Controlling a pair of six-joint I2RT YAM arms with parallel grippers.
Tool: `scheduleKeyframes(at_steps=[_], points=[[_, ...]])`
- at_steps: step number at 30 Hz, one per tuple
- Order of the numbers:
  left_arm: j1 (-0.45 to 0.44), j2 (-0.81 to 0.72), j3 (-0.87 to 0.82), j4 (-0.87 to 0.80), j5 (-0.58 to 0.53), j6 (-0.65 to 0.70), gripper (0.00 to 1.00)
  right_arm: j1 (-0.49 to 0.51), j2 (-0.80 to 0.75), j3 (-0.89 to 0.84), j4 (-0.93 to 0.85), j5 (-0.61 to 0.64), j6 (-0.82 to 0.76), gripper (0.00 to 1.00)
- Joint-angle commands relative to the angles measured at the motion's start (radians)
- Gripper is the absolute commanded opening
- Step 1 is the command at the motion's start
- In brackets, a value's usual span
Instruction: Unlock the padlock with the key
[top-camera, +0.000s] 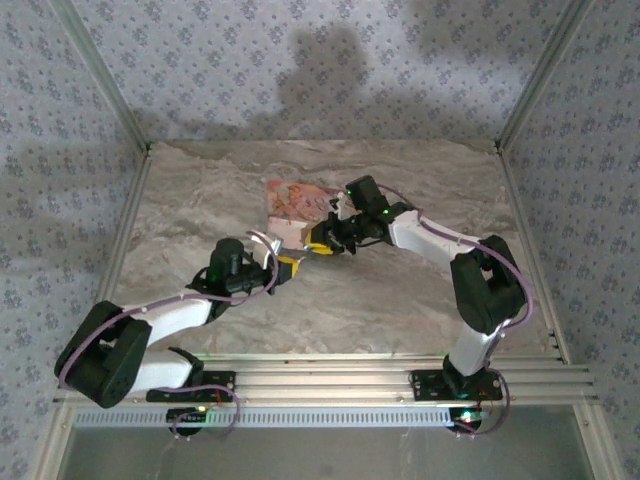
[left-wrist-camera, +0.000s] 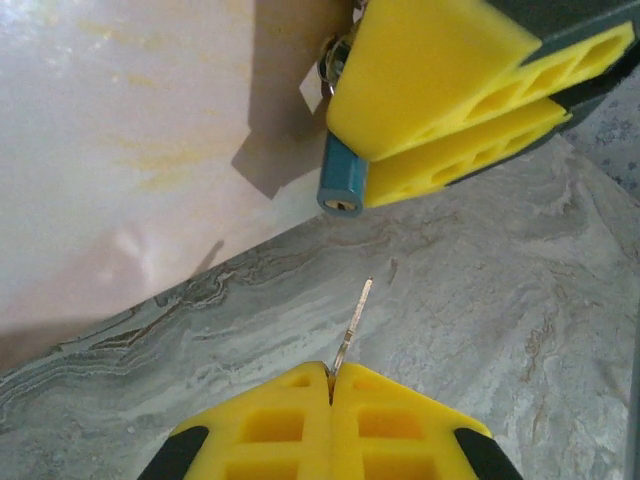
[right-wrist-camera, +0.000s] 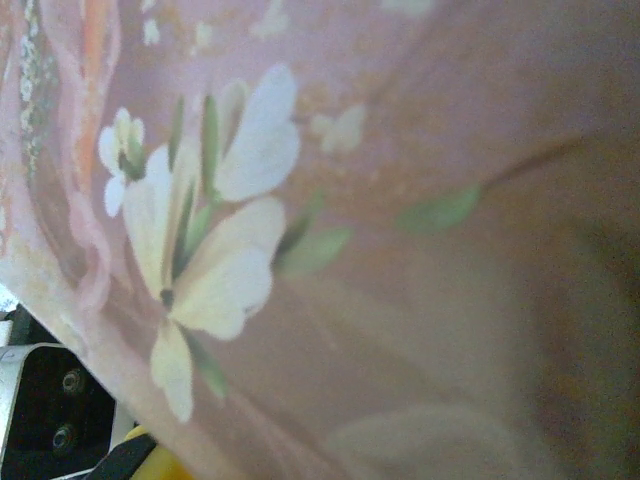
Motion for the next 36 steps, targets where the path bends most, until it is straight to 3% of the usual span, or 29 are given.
scheduleKeyframes(at_steps=[1, 36], points=[[-0.007, 0.018, 0.028, 0.093, -0.019, -0.021, 0.00, -0.003, -0.037, 0.003, 0.006, -0.055, 0.041, 0.00], [-0.058, 0.096, 0.049, 0.252, -0.112, -0.126, 0.00, 0.013, -0.062, -0.037, 0.043, 0.017, 0.139, 0.00]])
